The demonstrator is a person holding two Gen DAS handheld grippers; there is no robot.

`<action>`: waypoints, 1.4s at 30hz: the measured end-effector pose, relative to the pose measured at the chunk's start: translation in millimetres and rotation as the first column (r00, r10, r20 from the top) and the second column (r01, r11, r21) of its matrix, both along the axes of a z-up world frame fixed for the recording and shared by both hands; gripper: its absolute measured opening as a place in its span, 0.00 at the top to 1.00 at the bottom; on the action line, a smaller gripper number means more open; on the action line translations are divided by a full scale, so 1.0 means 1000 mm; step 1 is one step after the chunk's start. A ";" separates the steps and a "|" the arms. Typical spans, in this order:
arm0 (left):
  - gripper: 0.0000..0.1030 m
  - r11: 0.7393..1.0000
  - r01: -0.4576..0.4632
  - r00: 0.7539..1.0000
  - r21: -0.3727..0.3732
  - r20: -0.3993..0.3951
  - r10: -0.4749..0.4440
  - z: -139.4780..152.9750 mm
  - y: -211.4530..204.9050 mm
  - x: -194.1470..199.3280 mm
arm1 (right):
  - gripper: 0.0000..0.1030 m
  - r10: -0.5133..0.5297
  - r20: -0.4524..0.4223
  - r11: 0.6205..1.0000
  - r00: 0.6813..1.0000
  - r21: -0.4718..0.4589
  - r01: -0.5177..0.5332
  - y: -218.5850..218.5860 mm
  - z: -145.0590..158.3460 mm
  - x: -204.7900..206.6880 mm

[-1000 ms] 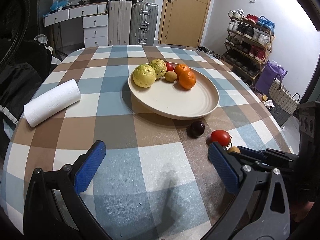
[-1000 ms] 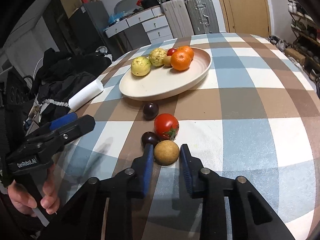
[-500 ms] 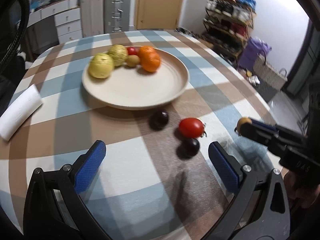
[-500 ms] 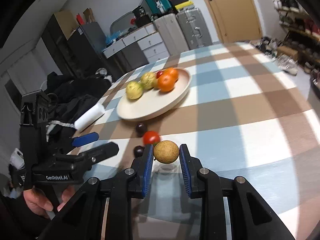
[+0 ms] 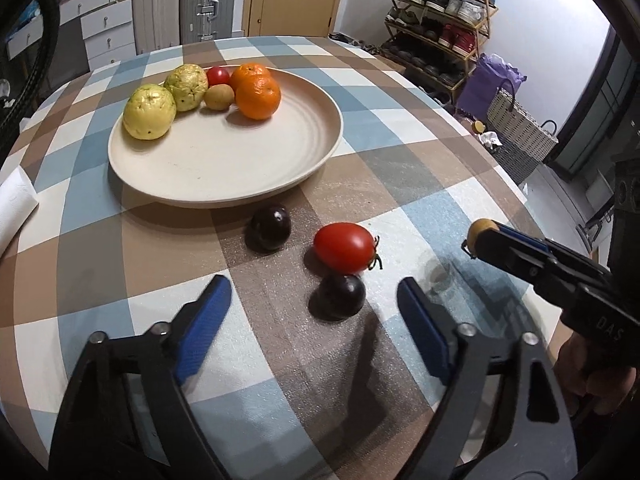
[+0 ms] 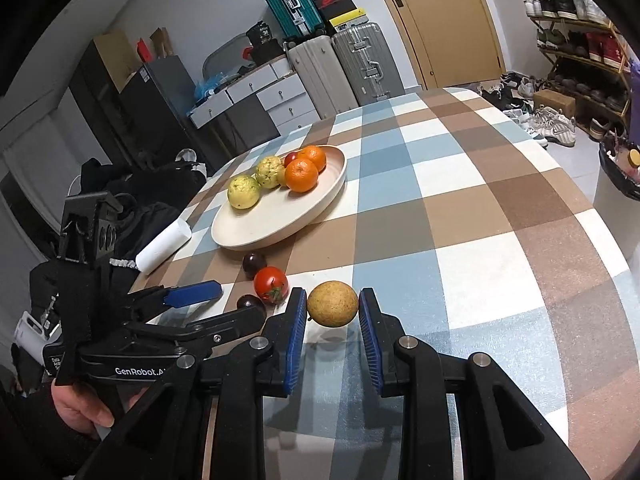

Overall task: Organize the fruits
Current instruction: 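Grasp the dark purple plum with the left tool, then carry the brown fruit and plum onto the plate and open both tools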

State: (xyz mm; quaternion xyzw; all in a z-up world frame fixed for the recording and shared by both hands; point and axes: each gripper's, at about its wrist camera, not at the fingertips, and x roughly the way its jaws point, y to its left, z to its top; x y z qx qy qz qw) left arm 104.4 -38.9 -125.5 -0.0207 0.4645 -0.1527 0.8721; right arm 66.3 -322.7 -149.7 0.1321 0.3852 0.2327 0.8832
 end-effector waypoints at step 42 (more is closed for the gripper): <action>0.78 0.979 0.046 0.995 -0.200 0.091 -0.028 0.065 0.048 0.031 | 0.73 0.025 0.006 0.999 1.000 0.031 -0.025 0.018 0.033 0.048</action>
